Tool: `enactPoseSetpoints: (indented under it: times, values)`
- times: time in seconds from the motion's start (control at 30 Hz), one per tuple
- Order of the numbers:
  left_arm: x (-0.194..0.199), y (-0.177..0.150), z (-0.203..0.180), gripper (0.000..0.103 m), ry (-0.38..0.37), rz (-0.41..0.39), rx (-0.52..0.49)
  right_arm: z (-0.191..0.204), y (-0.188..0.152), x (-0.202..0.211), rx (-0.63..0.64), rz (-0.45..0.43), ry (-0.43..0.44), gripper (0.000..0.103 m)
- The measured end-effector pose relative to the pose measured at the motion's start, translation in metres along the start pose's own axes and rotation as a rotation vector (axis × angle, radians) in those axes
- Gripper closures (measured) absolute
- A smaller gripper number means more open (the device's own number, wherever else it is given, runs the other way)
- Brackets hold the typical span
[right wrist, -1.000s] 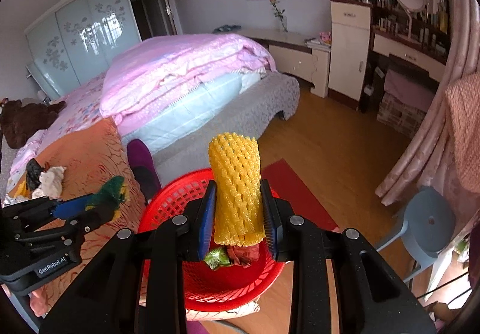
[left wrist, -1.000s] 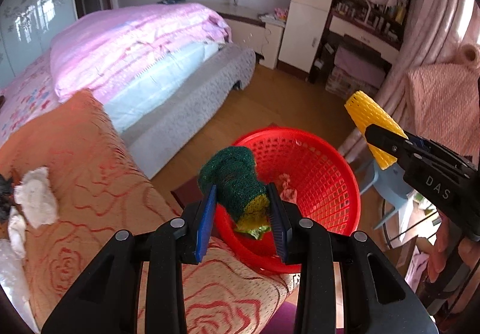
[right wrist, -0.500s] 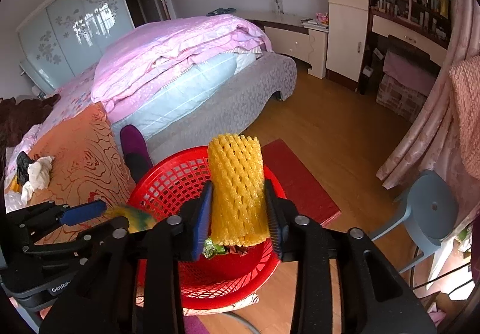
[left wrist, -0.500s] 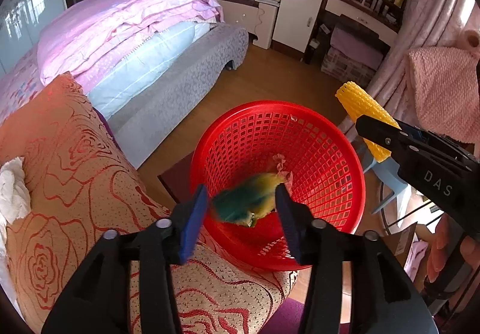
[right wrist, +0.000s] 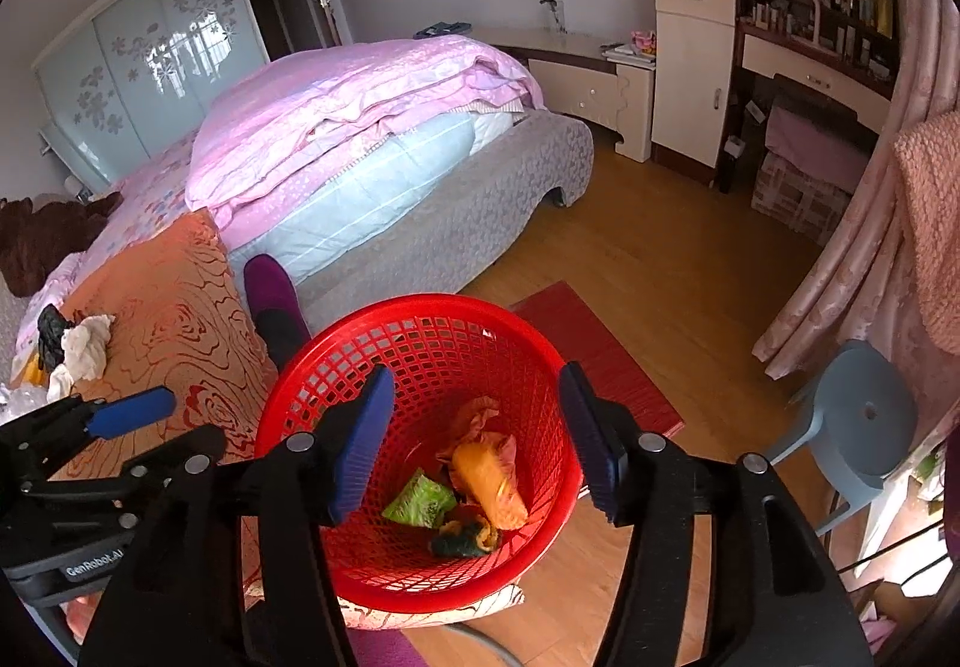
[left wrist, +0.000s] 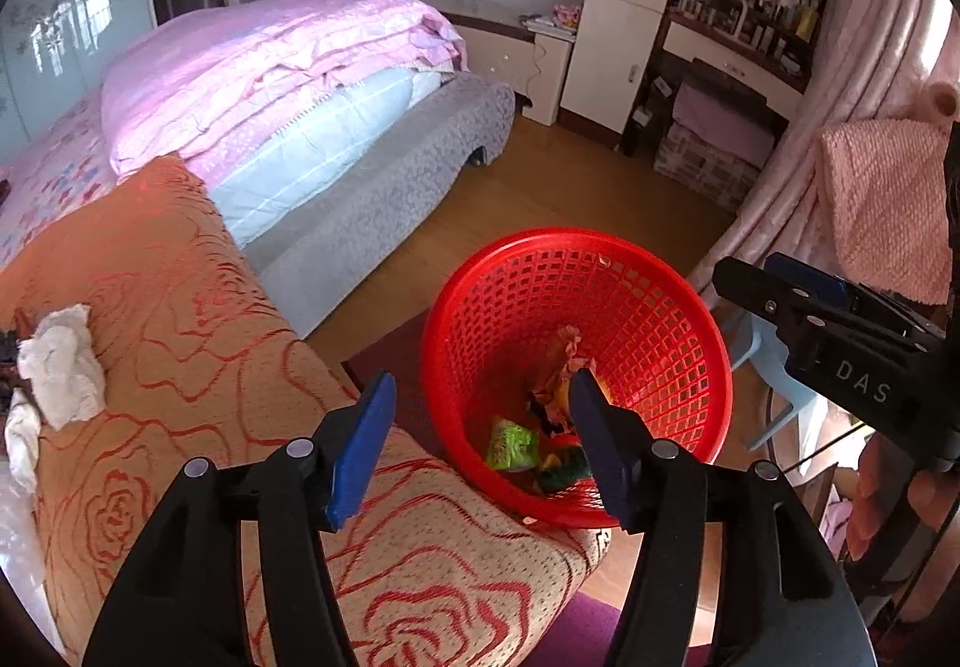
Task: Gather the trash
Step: 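Open both tools to drop the scrubber and foam net into the wastebasket, then move the left tool to the clear plastic bag on the bed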
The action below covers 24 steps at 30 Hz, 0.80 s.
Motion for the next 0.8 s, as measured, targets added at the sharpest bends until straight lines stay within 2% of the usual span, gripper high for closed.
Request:
enactPoseSetpoints:
  times: [0.43, 0.8]
  values:
    - [0.028, -0.014, 0.021, 0.042, 0.049, -0.069, 0.048, 0.022, 0.0, 0.022, 0.061, -0.064, -0.01, 0.047]
    - [0.058, -0.027, 0.052, 0.041, 0.114, -0.126, 0.13, 0.052, -0.002, 0.041, 0.13, -0.098, 0.033, 0.046]
Point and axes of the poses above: each gripper's, at about its wrist camera, not at the fingertips, and x roughly against the way its jaws point, z to its left, y to its top, the point moved 1 cm from there along -x, roughly the way its jaws point, and after that the axes turned 8 degrees about z, right-handed, at the moved point
